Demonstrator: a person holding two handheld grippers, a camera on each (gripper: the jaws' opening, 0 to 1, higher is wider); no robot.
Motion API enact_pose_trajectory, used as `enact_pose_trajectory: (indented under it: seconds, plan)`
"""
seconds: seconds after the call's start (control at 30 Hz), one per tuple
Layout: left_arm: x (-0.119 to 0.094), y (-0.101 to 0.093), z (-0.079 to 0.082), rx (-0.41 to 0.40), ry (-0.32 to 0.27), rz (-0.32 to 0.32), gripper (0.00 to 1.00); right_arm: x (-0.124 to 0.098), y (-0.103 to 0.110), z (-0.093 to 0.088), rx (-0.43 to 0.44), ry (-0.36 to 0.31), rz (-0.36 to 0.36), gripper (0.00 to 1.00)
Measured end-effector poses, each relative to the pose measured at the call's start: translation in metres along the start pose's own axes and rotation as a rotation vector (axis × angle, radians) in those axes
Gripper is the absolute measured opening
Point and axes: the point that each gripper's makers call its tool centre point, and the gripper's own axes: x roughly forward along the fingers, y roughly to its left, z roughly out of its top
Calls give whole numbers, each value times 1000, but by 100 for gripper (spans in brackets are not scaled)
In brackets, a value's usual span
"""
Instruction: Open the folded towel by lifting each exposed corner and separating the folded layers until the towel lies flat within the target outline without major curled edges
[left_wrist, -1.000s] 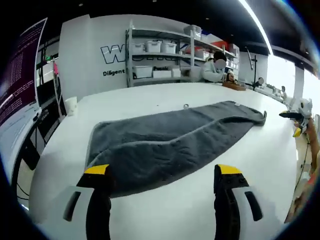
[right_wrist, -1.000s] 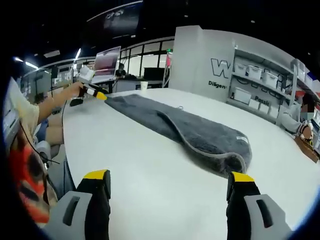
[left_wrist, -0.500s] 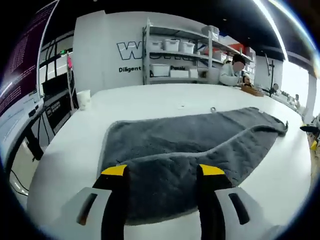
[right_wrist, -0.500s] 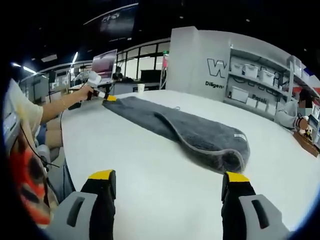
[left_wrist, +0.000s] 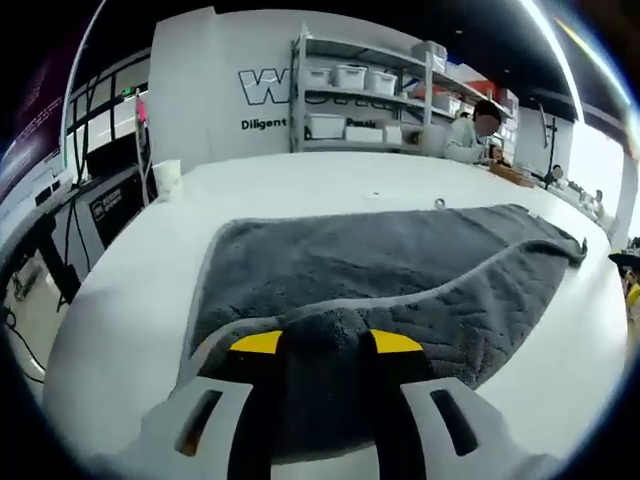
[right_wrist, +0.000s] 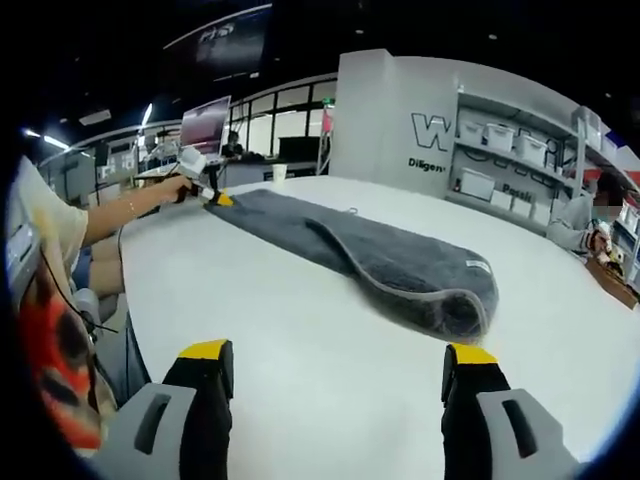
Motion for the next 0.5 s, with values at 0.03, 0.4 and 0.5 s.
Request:
enact_pose_trajectory:
  seconds: [0.03, 0.4, 0.5]
  plan:
    - [0, 0, 0, 2, -3, 5, 28, 0, 0, 0, 1, 0, -1, 86]
    - [-7, -21, 6, 105, -79, -48, 6, 3, 3, -5, 1, 22, 4, 87]
    - [-13, -25, 9, 167, -99, -34, 6, 2, 3, -4, -1, 19, 4, 87]
